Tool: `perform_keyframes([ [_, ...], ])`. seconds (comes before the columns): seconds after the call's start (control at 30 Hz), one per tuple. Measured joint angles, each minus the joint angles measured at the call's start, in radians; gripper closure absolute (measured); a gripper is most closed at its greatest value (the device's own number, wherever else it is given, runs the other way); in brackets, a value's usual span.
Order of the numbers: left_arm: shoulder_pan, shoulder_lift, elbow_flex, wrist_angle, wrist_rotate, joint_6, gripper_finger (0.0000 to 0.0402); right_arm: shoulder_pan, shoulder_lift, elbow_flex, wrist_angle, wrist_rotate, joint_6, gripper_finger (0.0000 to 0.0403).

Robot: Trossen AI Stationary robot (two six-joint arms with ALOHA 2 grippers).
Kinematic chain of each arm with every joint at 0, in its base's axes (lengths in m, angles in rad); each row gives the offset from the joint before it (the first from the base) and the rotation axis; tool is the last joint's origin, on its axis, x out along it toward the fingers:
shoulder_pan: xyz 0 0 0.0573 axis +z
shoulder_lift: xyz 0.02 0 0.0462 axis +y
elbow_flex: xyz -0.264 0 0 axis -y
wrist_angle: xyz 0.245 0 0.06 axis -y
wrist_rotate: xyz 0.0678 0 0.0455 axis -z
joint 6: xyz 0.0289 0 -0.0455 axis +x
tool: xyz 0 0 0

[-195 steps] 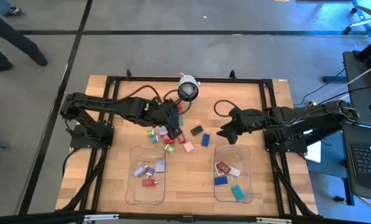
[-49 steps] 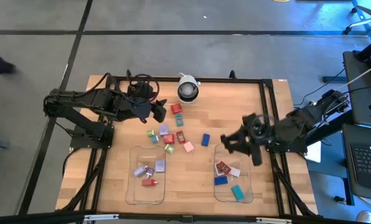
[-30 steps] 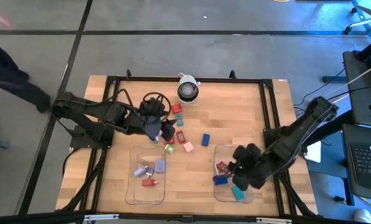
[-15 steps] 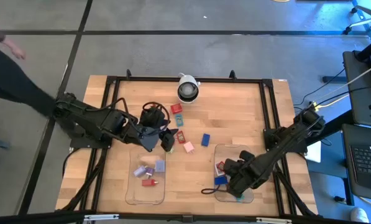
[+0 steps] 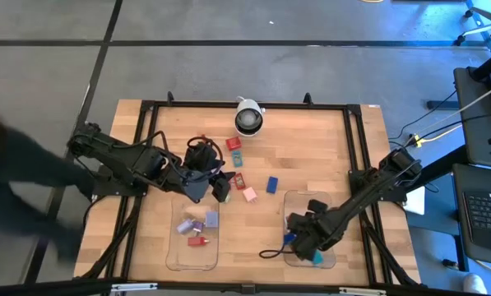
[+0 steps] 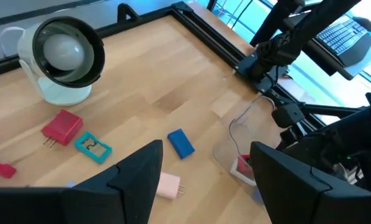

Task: Pick & Place Office items
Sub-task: Put the black timer into the right transparent bin, then put the purple charger adapter into the left transparent bin

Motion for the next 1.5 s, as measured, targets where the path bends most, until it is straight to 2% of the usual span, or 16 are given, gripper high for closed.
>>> perform_keyframes([
  [0.1, 0.0, 0.0, 0.0, 0.0, 0.012, 0.0, 0.0162, -0.002, 0.0, 0.0, 0.008, 0.014, -0.009, 0.0223],
  [0.4, 0.0, 0.0, 0.0, -0.001, 0.024, 0.05, 0.0162, -0.005, 0.0, 0.0, 0.008, 0.011, -0.01, 0.0141],
  [0.53, 0.0, 0.0, 0.0, -0.012, 0.024, 0.093, 0.0162, -0.016, -0.012, 0.0, -0.001, -0.044, -0.033, 0.012],
  [0.63, 0.007, 0.0, 0.0, -0.042, 0.025, 0.099, 0.0161, -0.027, -0.038, 0.0, -0.009, -0.077, -0.074, 0.0116],
  [0.73, 0.033, 0.0, 0.0, -0.1, 0.071, 0.081, 0.0153, -0.036, -0.074, 0.0, -0.022, -0.085, -0.097, 0.0116],
  [0.83, 0.067, 0.003, 0.0, -0.184, 0.123, 0.011, 0.0138, -0.049, -0.119, 0.0, -0.043, -0.084, -0.125, 0.0119],
  [1.0, 0.135, 0.041, 0.001, -0.351, 0.152, -0.158, 0.011, -0.075, -0.202, 0.0, -0.082, -0.032, -0.141, 0.0119],
  [1.23, 0.233, 0.171, 0.0, -0.483, 0.207, -0.319, 0.0087, -0.115, -0.314, 0.0, -0.099, 0.062, -0.141, 0.0119],
  [1.37, 0.285, 0.26, 0.0, -0.476, 0.214, -0.332, 0.0084, -0.136, -0.366, 0.0, -0.102, 0.095, -0.141, 0.0119],
  [1.5, 0.341, 0.349, 0.0, -0.476, 0.284, -0.309, 0.0084, -0.151, -0.399, 0.0, -0.102, 0.124, -0.141, 0.0119],
])
